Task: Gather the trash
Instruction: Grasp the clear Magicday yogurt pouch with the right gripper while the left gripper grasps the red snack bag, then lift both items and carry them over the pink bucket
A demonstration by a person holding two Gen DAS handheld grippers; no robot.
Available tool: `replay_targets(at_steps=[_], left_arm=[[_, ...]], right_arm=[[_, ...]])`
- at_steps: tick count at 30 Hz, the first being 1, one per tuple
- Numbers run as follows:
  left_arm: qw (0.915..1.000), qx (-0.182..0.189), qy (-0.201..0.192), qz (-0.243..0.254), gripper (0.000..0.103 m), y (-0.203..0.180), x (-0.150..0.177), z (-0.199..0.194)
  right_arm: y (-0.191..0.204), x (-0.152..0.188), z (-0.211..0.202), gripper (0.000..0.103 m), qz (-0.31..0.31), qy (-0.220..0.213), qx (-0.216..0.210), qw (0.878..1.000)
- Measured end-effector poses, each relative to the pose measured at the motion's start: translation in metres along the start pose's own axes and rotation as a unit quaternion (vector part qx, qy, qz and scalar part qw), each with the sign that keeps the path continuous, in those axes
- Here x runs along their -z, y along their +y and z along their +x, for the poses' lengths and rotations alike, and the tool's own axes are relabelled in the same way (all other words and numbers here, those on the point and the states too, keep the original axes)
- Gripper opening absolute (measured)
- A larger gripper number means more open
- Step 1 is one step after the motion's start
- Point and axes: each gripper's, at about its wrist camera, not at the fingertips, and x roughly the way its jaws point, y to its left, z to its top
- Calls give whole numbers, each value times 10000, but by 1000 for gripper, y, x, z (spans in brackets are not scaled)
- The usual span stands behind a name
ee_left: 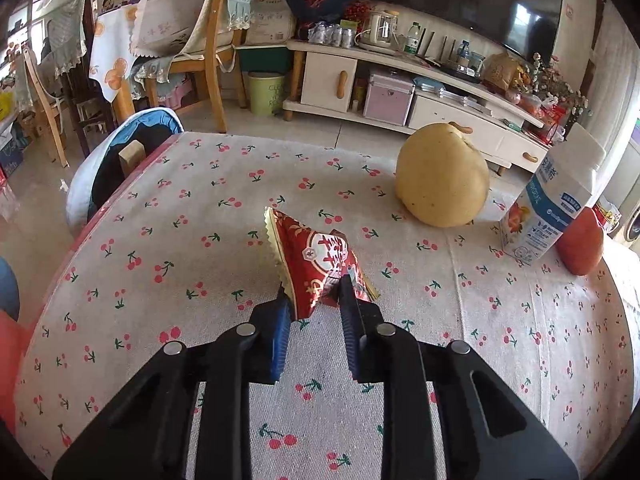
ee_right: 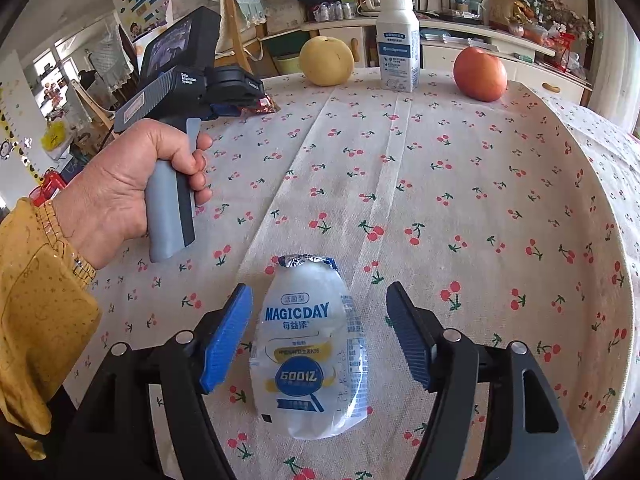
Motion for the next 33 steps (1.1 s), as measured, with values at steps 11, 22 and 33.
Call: replay_targets(at_steps=[11, 22, 33], left_arm=[[9987, 330, -255, 277, 13, -4, 19, -51], [9946, 893, -405, 342, 13, 4, 60, -119], [9949, 873, -500, 45, 13, 51, 110, -172]], right_arm=[[-2, 6, -5, 70, -5, 65, -33, 10000], [4, 12, -2, 64, -340, 187, -72, 9992], [6, 15, -3, 58, -493, 93, -65, 9987]])
